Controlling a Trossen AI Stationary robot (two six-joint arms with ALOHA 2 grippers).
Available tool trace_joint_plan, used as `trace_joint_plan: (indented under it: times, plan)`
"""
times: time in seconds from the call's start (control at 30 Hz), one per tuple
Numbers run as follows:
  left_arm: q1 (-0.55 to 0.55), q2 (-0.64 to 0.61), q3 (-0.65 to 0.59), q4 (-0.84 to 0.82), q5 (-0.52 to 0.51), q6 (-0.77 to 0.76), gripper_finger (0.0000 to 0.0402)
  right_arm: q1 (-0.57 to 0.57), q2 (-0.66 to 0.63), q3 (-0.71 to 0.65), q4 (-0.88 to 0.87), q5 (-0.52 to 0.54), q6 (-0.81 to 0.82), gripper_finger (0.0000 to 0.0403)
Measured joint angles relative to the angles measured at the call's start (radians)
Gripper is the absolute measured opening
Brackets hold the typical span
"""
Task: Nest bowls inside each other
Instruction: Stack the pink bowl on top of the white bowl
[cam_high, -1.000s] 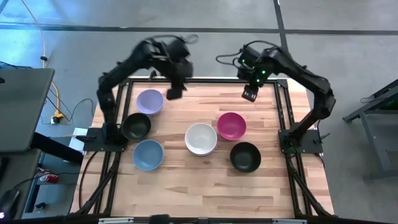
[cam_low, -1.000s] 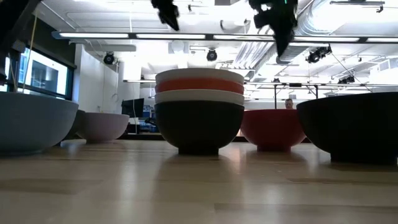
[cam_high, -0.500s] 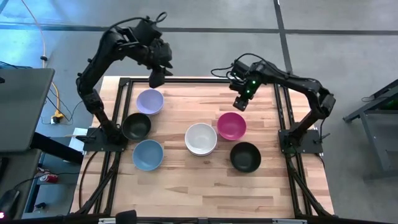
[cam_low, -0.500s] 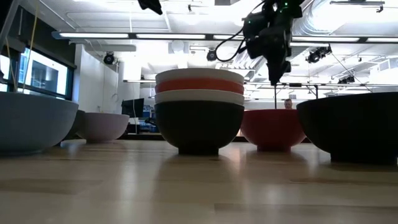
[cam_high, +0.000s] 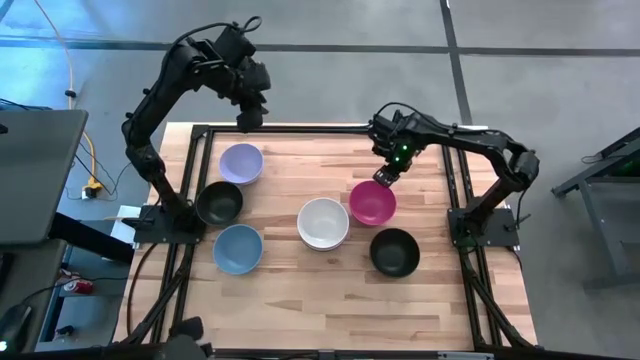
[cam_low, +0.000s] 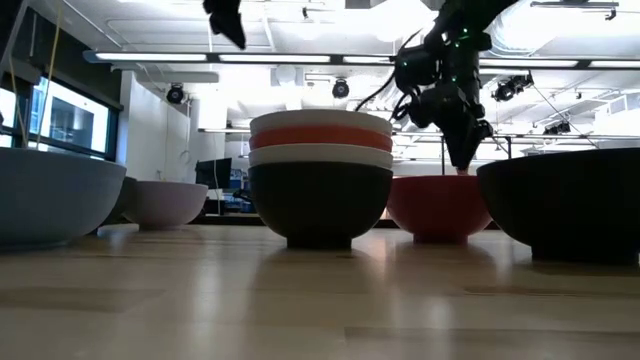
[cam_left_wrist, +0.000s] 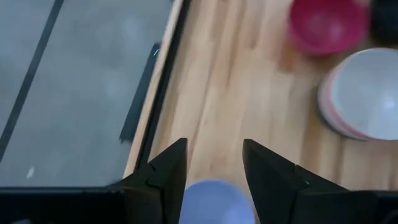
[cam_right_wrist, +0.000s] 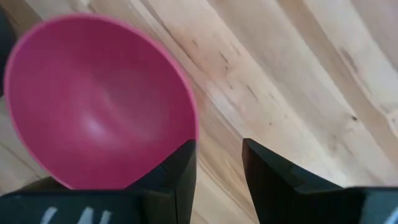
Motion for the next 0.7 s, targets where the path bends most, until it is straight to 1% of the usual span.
trace_joint_plan:
  times: [0.07, 0.27, 0.47, 0.7]
  plan:
    - [0.025, -0.008, -0.034, 0.000, -0.018, -0.002, 0.0143, 0.011, 0.000, -0.008, 0.022, -0.001, 0.013, 0.0120]
    - [0.103, -0.049, -0.127, 0.001, -0.019, -0.010, 0.0143, 0.041, 0.000, -0.009, 0.065, -0.004, 0.040, 0.0120]
    - [0.191, -0.118, -0.242, 0.029, -0.013, -0.012, 0.0143, 0.047, 0.000, -0.009, 0.062, 0.009, 0.076, 0.0120]
    - [0.255, -0.210, -0.383, 0.079, 0.001, 0.012, 0.0143, 0.058, 0.015, -0.009, 0.047, 0.020, 0.077, 0.0120]
